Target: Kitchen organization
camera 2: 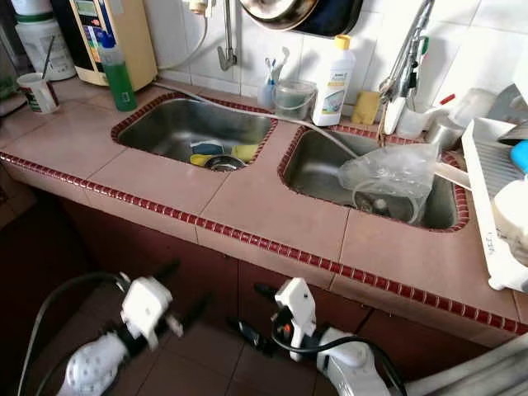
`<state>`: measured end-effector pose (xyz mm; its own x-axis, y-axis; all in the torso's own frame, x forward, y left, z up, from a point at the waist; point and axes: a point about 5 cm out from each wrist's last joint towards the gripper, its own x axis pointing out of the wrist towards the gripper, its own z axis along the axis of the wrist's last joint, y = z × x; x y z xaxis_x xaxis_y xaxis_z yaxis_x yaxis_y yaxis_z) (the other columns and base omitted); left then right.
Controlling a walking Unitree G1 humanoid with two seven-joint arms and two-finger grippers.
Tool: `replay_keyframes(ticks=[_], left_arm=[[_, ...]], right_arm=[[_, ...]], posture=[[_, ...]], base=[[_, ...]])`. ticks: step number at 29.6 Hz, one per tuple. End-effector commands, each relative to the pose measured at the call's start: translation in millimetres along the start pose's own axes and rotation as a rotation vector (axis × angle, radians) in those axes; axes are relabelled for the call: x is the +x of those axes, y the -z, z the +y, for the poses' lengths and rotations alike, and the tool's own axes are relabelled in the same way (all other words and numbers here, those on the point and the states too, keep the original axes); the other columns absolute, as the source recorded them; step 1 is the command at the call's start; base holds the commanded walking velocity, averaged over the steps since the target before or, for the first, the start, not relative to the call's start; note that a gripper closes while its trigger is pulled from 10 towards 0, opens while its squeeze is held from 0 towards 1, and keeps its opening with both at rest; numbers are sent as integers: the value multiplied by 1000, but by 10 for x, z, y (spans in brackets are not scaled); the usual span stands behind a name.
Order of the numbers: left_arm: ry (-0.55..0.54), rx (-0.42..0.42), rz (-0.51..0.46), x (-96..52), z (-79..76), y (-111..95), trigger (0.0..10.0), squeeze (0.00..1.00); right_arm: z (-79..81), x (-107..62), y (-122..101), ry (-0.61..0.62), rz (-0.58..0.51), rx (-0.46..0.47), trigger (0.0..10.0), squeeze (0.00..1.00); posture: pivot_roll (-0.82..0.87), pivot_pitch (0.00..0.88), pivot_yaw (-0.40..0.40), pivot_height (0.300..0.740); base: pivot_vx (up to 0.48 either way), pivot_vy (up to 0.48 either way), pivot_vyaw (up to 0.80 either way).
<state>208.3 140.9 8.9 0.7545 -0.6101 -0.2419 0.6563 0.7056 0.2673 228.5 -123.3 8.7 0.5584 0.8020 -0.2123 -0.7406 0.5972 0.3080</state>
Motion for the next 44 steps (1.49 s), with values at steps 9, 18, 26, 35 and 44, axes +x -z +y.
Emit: replay_keyframes(ticks=[9, 18, 26, 35, 44], left_arm=[[-78, -198, 440, -126, -230, 743, 10000, 0], [-180, -220, 779, -296, -327, 1042, 10000, 0], [-227, -277, 801, -207, -334, 1017, 10000, 0], [-216, -287, 799, -100, -426, 970, 10000, 0], [-290, -329, 834, -188, -433, 1025, 10000, 0]], right_arm=[[-275, -268, 626, 425, 194, 259, 10000, 0], [-321, -596, 963, 775, 379, 301, 10000, 0], [-240, -817, 1185, 920, 532, 264, 10000, 0], [-71, -661, 1279, 861, 622, 195, 10000, 0], [-82, -726, 1303, 878, 657, 179, 10000, 0]], posture=[[-49, 0, -32, 740], [-52, 0, -16, 740], [-65, 0, -7, 740], [-80, 0, -3, 740], [-93, 0, -2, 740]], base=[[0, 0, 0], [0, 0, 0], [0, 0, 0], [0, 0, 0], [0, 0, -548]])
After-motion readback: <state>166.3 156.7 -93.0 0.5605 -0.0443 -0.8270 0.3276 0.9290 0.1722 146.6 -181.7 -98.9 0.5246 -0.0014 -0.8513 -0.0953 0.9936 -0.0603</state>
